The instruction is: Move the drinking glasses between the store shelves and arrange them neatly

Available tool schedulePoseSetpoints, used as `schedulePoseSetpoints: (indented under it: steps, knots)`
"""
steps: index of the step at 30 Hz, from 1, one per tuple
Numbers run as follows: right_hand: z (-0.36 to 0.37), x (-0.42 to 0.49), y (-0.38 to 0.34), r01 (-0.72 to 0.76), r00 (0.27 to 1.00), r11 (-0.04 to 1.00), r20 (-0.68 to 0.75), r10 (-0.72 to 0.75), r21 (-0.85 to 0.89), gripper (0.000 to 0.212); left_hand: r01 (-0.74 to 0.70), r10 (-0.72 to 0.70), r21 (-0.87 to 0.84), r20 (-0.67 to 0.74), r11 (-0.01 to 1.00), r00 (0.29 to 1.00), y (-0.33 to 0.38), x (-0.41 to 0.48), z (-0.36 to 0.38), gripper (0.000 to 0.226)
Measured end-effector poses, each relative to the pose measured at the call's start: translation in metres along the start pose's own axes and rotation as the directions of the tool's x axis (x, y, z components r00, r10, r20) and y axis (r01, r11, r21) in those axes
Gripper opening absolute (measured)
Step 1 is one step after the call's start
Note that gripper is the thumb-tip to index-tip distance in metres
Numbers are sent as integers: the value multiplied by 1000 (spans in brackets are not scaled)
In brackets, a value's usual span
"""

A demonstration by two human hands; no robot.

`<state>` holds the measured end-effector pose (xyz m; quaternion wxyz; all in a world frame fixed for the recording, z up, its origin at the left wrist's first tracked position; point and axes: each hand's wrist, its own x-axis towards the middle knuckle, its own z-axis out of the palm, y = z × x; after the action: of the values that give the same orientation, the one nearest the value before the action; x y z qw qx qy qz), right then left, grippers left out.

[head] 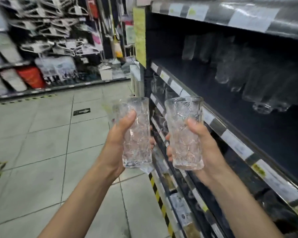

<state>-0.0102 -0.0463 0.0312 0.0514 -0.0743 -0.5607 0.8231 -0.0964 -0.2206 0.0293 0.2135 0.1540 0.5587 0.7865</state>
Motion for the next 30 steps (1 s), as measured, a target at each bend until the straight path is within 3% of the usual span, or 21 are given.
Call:
schedulePoseSetpoints:
  steps: [2, 9, 12, 16, 20, 26, 30]
  knots:
    - [15, 30, 2, 3, 1000, 1000, 16, -3, -17, 59, 7, -6, 29, -42, 1000, 999, 8, 22, -24, 75]
    - [53, 132, 10, 44, 999, 999, -28, -44, -17, 46, 34, -34, -12, 3, 999, 999, 26, 112, -94, 81]
    - [61, 169, 12, 34, 995, 999, -95, -36, -27, 60, 59, -59, -8, 52, 998, 997, 32, 149, -112, 83]
    - [57, 206, 12, 33, 984, 999, -171, -39, -39, 67, 93, -93, 8, 99, 996, 991, 35, 199, -123, 109]
    - [42, 238, 7, 76, 961, 995, -261, -90, -65, 75, 111, -111, 13, 156, 994, 981, 32, 251, -121, 109]
    - [7, 287, -9, 174, 880, 981, -433, -196, -90, 76, 168, -175, 51, 185, 984, 967, 17, 343, -102, 116]
    - [-22, 317, -20, 207, 761, 965, -594, -261, -160, 85, 166, -185, 82, 345, 983, 920, 16, 398, -74, 92]
